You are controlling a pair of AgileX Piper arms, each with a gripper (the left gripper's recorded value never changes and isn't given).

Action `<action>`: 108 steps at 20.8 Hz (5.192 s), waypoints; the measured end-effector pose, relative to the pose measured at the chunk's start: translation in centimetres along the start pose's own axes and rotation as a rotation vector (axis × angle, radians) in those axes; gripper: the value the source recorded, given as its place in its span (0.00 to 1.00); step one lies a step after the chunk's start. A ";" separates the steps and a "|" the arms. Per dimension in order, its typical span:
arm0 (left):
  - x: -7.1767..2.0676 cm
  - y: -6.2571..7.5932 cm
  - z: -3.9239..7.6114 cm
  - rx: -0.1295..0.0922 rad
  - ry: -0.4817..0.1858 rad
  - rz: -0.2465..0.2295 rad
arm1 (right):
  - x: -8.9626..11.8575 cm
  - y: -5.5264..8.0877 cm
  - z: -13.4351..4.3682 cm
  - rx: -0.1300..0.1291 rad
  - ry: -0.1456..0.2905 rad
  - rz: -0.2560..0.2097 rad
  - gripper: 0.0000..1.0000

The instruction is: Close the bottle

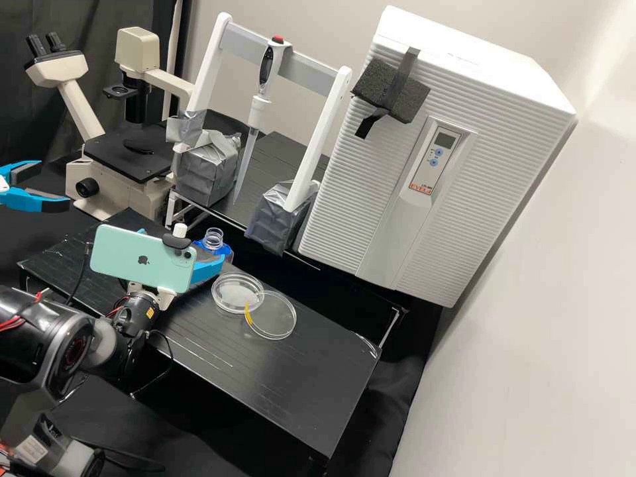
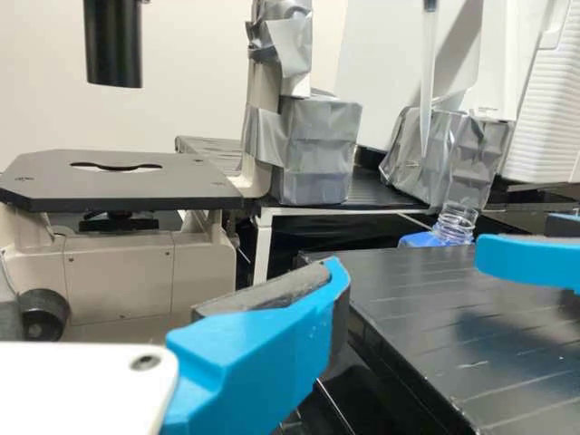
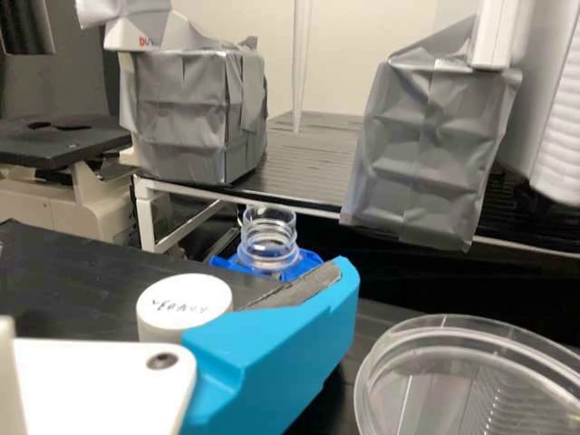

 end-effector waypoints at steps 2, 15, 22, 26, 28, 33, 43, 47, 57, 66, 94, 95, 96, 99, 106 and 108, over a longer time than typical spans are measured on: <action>0.01 0.0 0.0 -0.003 0.004 0.003 | 0.1 0.0 -0.1 0.000 0.006 0.001 0.00; 0.11 0.1 0.0 0.002 0.006 0.007 | 0.8 -0.3 0.1 -0.051 -0.004 -0.018 0.00; 0.70 0.2 -0.2 0.002 0.001 0.005 | 0.7 0.1 0.5 -0.051 -0.024 0.003 0.00; 1.28 0.2 -0.2 0.001 -0.008 0.007 | 0.2 0.3 0.2 -0.052 -0.013 0.014 0.00; 1.38 0.3 -0.1 -0.001 -0.008 0.012 | 0.1 0.5 0.0 -0.053 -0.005 0.023 0.00; 1.38 0.3 -0.2 -0.003 -0.003 0.016 | -0.2 0.4 0.1 -0.053 -0.006 0.022 0.00; 1.38 0.3 -0.2 -0.003 -0.003 0.016 | -0.2 0.4 0.2 -0.066 -0.017 0.033 1.00; 1.64 0.7 -0.2 0.002 -0.007 0.027 | -0.4 0.3 0.3 -0.065 -0.021 0.028 1.00; 1.82 0.7 -0.3 0.002 -0.007 0.026 | -0.8 0.4 0.6 -0.060 -0.038 0.036 0.00; 1.82 0.7 -0.3 0.004 -0.007 0.026 | -0.8 0.4 0.6 -0.060 -0.038 0.036 0.00; 1.90 0.8 -0.4 0.019 0.007 0.039 | -0.1 1.6 -0.1 -0.051 -0.009 0.080 0.00; 1.90 0.8 -0.4 0.018 0.009 0.040 | -0.1 1.9 -0.2 -0.040 -0.006 0.094 0.00; 1.91 0.8 -0.4 0.018 0.010 0.041 | -0.2 2.0 -0.2 -0.032 -0.007 0.101 0.00; 1.96 0.8 -0.3 0.015 0.017 0.048 | 0.0 2.5 -0.5 -0.024 0.005 0.119 0.00; 2.04 0.7 -0.3 0.008 0.020 0.046 | 2.8 2.8 -1.2 -0.015 0.019 0.129 0.00; 2.04 0.7 -0.3 0.008 0.020 0.046 | 3.6 2.6 -1.0 -0.018 0.001 0.125 0.00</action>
